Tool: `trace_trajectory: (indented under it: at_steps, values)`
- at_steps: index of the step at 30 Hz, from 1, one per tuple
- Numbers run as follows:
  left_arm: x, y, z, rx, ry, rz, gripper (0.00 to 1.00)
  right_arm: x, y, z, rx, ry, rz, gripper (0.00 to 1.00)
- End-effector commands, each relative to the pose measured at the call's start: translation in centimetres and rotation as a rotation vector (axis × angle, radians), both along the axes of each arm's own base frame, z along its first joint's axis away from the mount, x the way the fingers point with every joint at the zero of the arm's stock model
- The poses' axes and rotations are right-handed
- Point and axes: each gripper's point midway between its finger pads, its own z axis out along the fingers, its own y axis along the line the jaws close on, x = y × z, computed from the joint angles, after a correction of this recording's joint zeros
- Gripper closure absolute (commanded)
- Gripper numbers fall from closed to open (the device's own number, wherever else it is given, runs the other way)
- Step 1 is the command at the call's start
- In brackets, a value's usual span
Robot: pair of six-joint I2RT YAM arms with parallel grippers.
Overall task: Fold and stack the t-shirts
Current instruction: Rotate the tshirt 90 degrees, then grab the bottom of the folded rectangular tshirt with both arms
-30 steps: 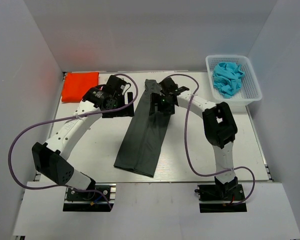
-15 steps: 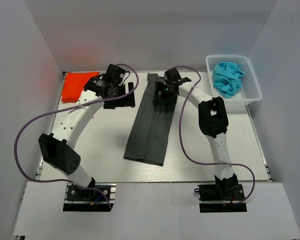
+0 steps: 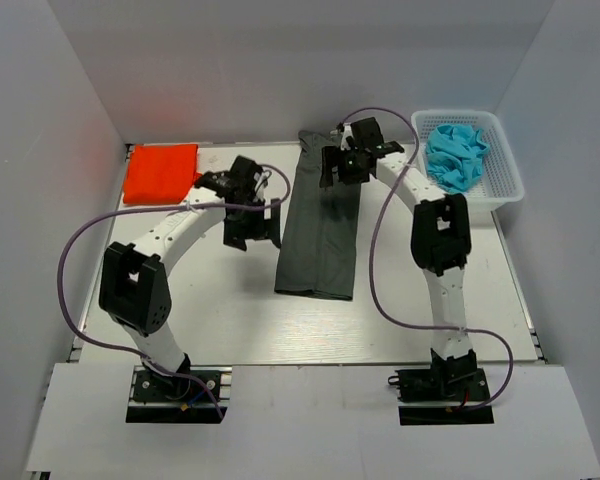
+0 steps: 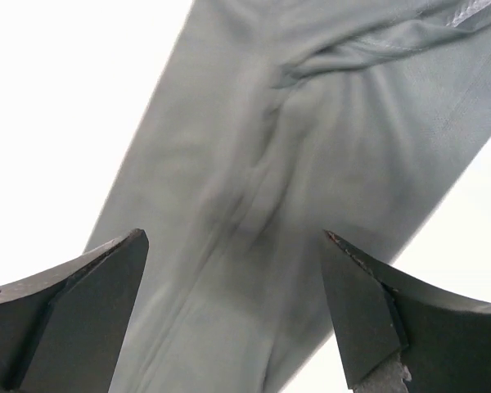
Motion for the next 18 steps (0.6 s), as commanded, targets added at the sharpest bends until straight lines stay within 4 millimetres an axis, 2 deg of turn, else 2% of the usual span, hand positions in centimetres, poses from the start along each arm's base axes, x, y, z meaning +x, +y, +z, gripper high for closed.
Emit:
trace_trajectory:
  at_steps: [1,2,3,4,5,6,7,8,9,11,12,15,16,18]
  values:
    - [-2.5,-1.5,-2.4,-0.094,0.063,-0.056,0.00,-2.1,0.2,13.4,0.097,-0.251,0.037,0.10]
    - [-2.2,-2.0,-2.9,-0.128,0.036,-0.066,0.00,-3.0,0.3,13.8,0.116,-0.244,0.039,0.10]
    - [-2.5,-2.0,-3.2,-0.136,0.029,-0.057,0.00,-5.1,-0.4,15.3,0.140,-0.242,0.021,0.10]
    - [-3.6,-1.7,-4.8,-0.133,0.074,-0.039,0.00,-6.8,-1.1,12.6,0.125,-0.167,0.005,0.10]
    - [-3.4,-2.0,-5.3,-0.154,0.058,-0.045,0.00,-7.8,-1.4,12.2,0.144,-0.137,-0.026,0.10]
    - [-4.2,-1.9,-6.3,-0.163,0.079,-0.040,0.00,-11.2,-2.7,10.5,0.140,-0.064,-0.053,0.10]
    - [-4.5,-2.3,-6.4,-0.181,0.072,-0.043,0.00,-12.6,-3.0,9.7,0.143,-0.022,-0.066,0.10]
    - [-4.9,-2.6,-7.3,-0.212,0.075,-0.047,0.00,-14.5,-3.0,12.2,0.185,-0.056,-0.049,0.10]
    - [-5.2,-2.9,-7.6,-0.234,0.083,-0.049,0.00,-17.7,-3.8,7.8,0.167,0.065,-0.057,0.10]
    - [-5.4,-3.9,-7.7,-0.298,0.077,-0.078,0.00,-20.3,-3.6,7.0,0.216,0.118,-0.038,0.10]
    - [-5.5,-4.0,-7.9,-0.311,0.079,-0.084,0.00,-23.5,-4.4,4.8,0.212,0.176,-0.042,0.10]
    - [-5.6,-4.3,-8.9,-0.311,0.081,-0.094,0.05,-27.4,-4.7,2.7,0.238,0.280,-0.076,0.10]
    - [-5.7,-4.3,-9.2,-0.306,0.090,-0.092,0.05,-29.5,-5.3,0.4,0.226,0.363,-0.114,0.10]
    - [-5.8,-4.0,-10.0,-0.295,0.091,-0.087,0.10,-30.3,-5.0,0.2,0.256,0.366,-0.132,0.10]
